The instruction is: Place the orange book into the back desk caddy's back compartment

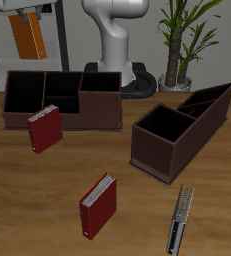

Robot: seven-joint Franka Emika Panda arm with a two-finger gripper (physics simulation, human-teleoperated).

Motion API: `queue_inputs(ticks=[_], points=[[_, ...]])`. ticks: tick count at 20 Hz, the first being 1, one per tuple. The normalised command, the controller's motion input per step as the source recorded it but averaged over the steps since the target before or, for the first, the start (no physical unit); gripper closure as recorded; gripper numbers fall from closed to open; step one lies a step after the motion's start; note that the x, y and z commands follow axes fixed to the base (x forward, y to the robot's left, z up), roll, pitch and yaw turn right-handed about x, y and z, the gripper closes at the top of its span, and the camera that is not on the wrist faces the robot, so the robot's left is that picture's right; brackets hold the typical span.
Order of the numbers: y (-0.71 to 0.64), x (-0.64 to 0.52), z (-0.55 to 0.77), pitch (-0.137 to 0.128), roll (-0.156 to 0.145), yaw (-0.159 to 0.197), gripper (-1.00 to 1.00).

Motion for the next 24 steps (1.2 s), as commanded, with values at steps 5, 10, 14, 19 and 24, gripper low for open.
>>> queue_inputs(ticks=[5,10,14,19,24], points=[[0.33,-0.09,-0.01,0.005,0.033,0.168,1.0],[0.18,-0.08,-0.21,0.04,0.024,0.162,1.0],[0.2,-0.11,-0.13,0.047,0.03,0.201,1.0],[0.04,-0.06,-0.12,0.009,0.003,0.197,1.0],[0.0,-0.06,-0.09,0.046,0.003,0.125,1.0]])
